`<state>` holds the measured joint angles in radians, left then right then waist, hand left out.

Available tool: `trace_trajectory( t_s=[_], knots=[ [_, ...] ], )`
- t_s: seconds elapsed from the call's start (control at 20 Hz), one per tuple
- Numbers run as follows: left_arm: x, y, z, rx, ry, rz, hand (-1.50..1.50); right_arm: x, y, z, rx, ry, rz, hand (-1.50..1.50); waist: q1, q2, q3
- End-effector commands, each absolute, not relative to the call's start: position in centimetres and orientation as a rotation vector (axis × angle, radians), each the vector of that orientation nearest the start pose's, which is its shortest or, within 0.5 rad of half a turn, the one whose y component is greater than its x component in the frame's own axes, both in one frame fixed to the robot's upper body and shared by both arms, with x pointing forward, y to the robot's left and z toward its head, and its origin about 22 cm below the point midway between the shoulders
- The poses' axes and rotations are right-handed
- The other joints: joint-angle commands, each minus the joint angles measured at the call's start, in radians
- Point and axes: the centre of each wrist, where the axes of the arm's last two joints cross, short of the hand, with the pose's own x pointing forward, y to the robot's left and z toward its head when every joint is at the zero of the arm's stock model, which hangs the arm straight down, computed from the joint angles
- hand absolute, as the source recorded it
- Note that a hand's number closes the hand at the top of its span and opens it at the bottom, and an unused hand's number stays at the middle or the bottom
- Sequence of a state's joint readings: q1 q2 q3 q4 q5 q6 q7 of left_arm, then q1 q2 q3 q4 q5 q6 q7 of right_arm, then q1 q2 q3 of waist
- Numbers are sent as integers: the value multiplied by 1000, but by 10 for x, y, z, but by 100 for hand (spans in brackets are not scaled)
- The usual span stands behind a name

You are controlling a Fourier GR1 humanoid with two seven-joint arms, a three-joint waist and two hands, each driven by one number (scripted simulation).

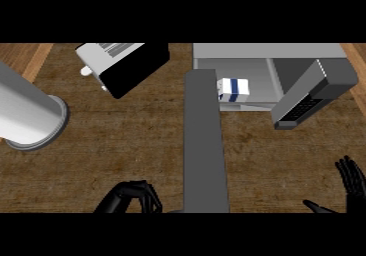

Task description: Pick up the milk, place it into the microwave and close the microwave

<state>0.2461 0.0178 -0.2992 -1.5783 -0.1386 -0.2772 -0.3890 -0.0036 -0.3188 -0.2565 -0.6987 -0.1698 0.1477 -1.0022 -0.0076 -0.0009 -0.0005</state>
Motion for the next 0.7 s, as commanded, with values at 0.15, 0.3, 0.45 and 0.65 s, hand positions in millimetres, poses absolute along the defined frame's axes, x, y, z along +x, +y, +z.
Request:
trace_trajectory(
  t_s=[0.15,0.3,0.45,0.65],
  knots=[
    [222,155,-52,-350,-1715,-518,150,134,-441,-126,-285,-1817,-151,-150,2,2,1],
    [231,140,-50,-430,-1536,-734,150,138,-438,-119,-245,-1824,-143,-150,-17,2,1],
    [241,118,-62,-459,-1417,-830,150,124,-431,-131,-237,-1823,-132,-150,-23,6,2],
    [221,89,-78,-541,-1271,-1002,150,132,-435,-119,-237,-1843,-117,-150,-31,4,0]
  ],
)
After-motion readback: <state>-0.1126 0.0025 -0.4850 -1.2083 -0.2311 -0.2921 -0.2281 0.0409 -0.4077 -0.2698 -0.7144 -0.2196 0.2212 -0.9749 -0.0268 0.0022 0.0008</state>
